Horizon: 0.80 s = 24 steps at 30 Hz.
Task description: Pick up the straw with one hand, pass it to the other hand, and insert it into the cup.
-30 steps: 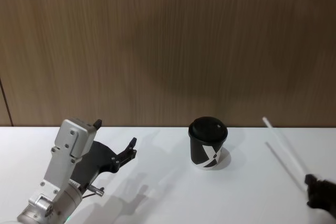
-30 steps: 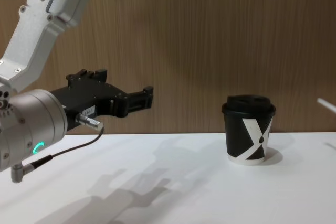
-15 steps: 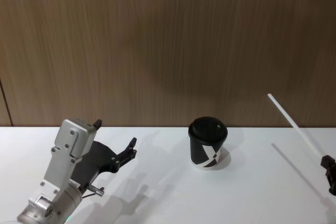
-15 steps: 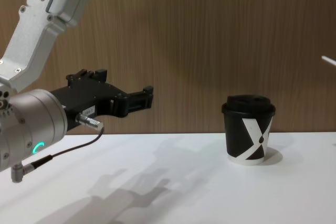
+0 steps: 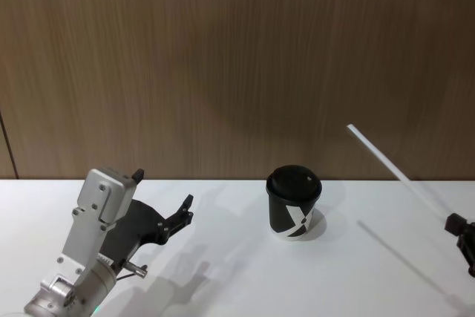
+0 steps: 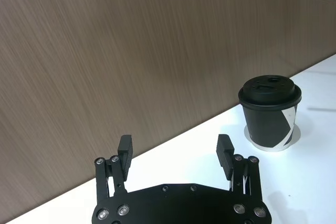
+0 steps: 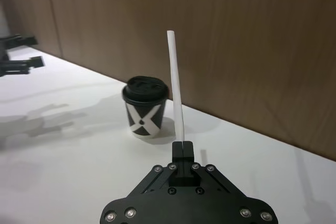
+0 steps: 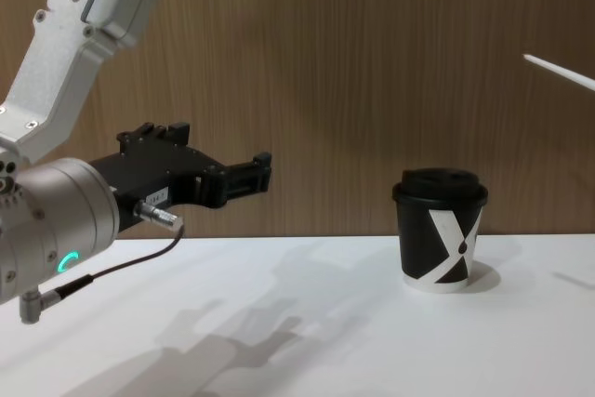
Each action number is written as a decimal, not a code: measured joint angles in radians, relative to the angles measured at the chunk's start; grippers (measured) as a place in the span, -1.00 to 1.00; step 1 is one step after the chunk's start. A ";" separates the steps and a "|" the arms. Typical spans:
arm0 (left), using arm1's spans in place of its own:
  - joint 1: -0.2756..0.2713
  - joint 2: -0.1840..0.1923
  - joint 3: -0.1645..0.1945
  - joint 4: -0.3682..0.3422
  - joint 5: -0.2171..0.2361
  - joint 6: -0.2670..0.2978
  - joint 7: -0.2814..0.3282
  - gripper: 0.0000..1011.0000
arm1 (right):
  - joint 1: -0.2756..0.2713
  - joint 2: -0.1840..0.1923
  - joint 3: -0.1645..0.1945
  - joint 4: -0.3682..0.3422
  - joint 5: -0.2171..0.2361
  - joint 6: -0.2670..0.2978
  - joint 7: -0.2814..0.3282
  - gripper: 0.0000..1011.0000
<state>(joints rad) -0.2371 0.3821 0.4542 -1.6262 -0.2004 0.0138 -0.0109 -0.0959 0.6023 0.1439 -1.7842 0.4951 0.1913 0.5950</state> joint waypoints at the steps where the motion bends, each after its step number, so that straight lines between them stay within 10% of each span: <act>1: 0.000 0.000 0.000 0.000 0.000 0.000 0.000 0.98 | 0.000 0.006 -0.002 -0.003 0.003 0.000 0.009 -1.00; 24: 0.000 0.000 0.000 0.000 0.000 0.000 0.000 0.98 | 0.054 0.074 -0.105 -0.015 0.058 0.015 0.160 -1.00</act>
<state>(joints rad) -0.2372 0.3821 0.4543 -1.6262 -0.2004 0.0138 -0.0109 -0.0422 0.6767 0.0385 -1.7995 0.5533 0.2061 0.7548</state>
